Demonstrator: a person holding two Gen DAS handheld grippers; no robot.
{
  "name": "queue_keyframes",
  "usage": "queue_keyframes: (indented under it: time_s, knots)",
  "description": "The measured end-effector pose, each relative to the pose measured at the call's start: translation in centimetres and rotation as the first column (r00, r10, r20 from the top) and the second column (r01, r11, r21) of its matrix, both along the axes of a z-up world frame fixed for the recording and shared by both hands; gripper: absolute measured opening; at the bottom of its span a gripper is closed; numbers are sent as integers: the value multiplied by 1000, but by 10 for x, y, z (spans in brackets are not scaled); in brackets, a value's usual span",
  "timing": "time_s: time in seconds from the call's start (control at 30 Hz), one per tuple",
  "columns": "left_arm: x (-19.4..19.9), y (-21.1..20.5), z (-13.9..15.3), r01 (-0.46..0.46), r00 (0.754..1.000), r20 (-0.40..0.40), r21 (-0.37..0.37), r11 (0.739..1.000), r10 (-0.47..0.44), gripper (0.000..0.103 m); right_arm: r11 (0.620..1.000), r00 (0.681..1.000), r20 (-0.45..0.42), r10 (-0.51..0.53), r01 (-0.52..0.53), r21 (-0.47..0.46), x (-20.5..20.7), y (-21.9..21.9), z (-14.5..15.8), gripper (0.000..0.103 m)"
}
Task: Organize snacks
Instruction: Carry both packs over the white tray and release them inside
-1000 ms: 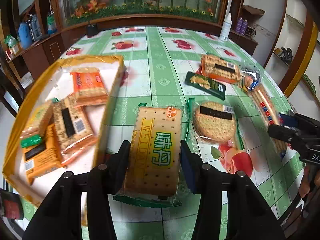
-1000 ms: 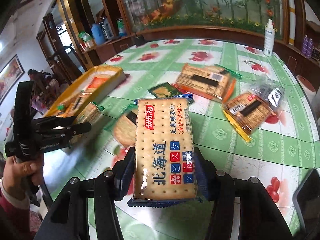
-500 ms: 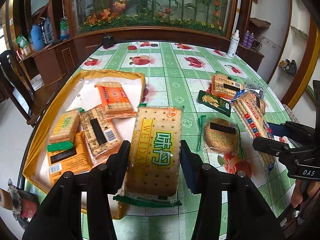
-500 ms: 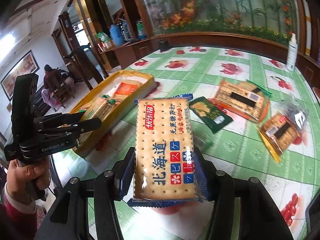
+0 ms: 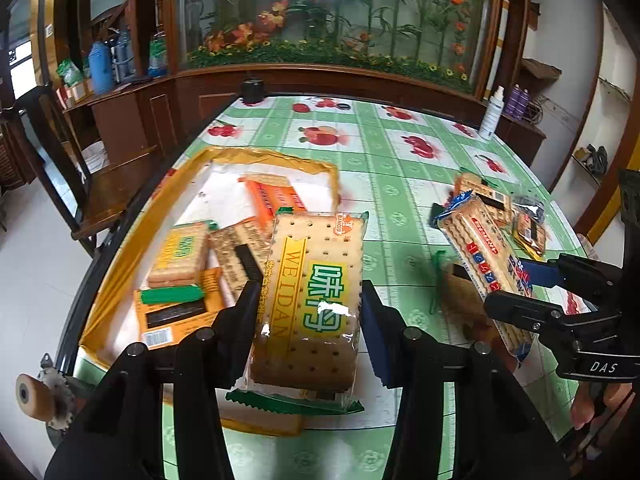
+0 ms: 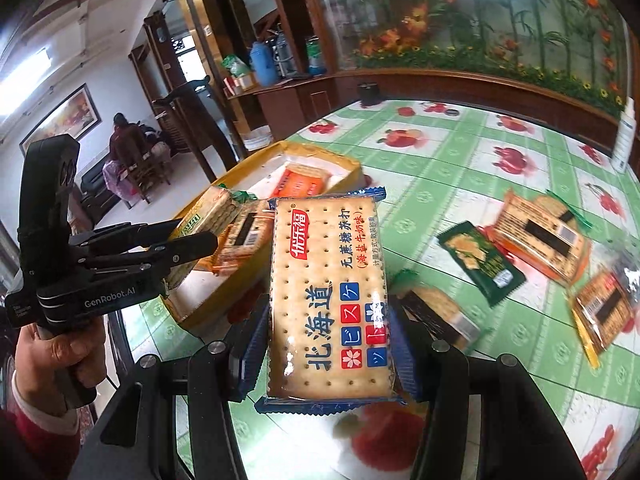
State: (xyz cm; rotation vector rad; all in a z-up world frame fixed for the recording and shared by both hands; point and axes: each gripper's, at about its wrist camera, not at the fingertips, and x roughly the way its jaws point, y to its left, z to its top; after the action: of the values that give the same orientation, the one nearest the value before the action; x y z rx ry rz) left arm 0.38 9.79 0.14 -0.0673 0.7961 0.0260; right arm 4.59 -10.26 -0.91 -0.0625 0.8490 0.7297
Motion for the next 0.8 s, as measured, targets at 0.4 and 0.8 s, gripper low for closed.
queue_keyframes:
  time_s: [0.4, 0.8]
  knots:
    - [-3, 42, -4, -104, 995, 3, -6, 995, 104, 47, 994, 994, 13, 107, -107, 9, 21, 68, 7, 56]
    - [18, 84, -15, -192, 981, -24, -30, 981, 191, 47, 990, 990, -63, 128, -125, 62, 85, 145, -10, 56]
